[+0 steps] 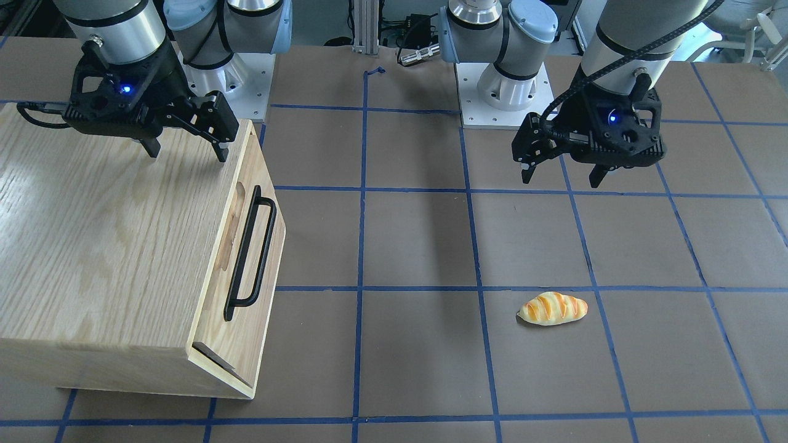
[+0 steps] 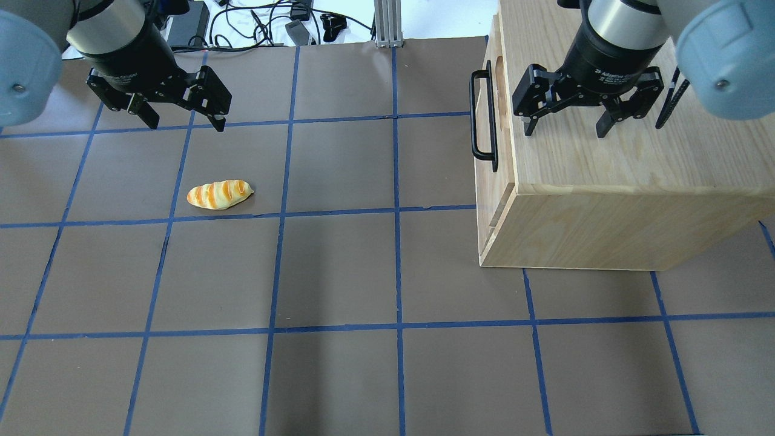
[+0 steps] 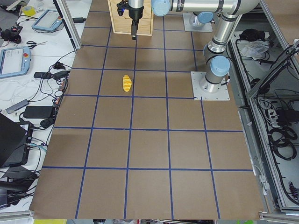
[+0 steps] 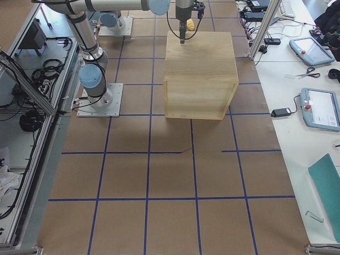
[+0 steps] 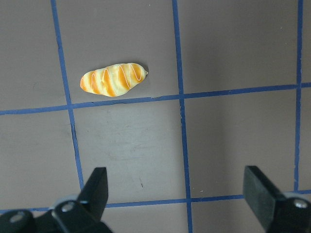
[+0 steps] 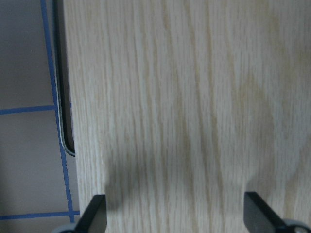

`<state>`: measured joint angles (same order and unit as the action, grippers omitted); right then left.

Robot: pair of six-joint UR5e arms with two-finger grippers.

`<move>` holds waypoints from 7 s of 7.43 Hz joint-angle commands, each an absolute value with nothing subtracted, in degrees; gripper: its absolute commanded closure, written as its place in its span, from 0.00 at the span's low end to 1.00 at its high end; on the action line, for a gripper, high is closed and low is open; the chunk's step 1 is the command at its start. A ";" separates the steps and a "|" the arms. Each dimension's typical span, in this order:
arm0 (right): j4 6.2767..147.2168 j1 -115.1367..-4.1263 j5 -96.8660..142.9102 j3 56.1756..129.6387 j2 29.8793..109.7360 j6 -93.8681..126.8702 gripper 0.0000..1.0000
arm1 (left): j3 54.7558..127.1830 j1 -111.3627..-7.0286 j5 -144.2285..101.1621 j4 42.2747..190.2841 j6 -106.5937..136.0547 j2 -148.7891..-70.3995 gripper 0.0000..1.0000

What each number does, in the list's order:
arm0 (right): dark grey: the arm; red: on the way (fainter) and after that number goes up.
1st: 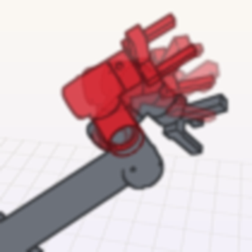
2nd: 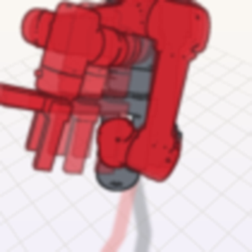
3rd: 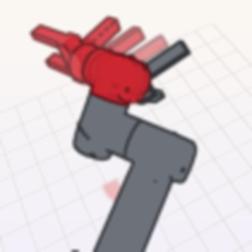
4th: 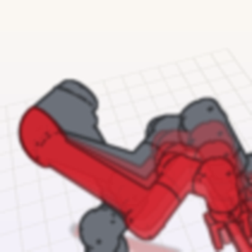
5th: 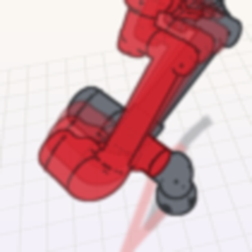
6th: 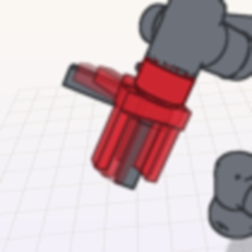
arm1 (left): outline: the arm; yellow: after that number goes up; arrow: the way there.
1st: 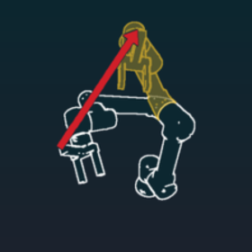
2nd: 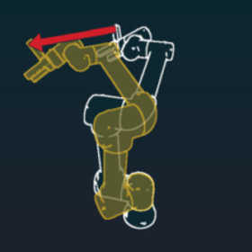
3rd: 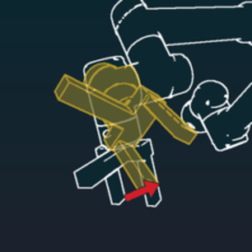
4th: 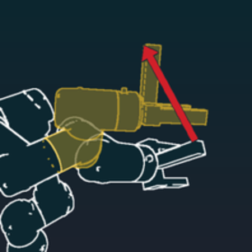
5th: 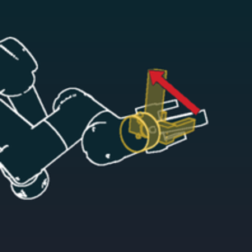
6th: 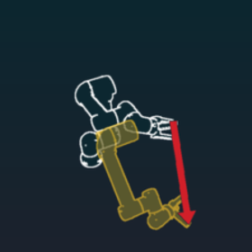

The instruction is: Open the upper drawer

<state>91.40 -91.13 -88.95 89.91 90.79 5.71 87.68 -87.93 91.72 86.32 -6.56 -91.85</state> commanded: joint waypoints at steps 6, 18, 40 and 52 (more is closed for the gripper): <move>91.41 -91.14 -88.95 89.91 90.79 5.71 0.00 | 89.39 -87.98 91.58 84.99 -6.68 -91.06 0.00; 91.41 -91.14 -88.95 89.91 90.79 5.71 0.00 | 87.89 -92.26 86.49 75.27 7.17 -96.05 0.00; 91.41 -91.14 -88.95 89.91 90.79 5.71 0.00 | 72.16 -115.22 79.02 70.84 35.60 -116.89 0.00; 91.41 -91.14 -88.95 89.91 90.79 5.71 0.00 | 72.33 -115.05 81.74 70.93 34.37 -118.12 0.00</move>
<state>91.41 -91.12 -88.94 89.91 90.79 5.71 72.23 -115.12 81.33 70.88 34.54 -118.09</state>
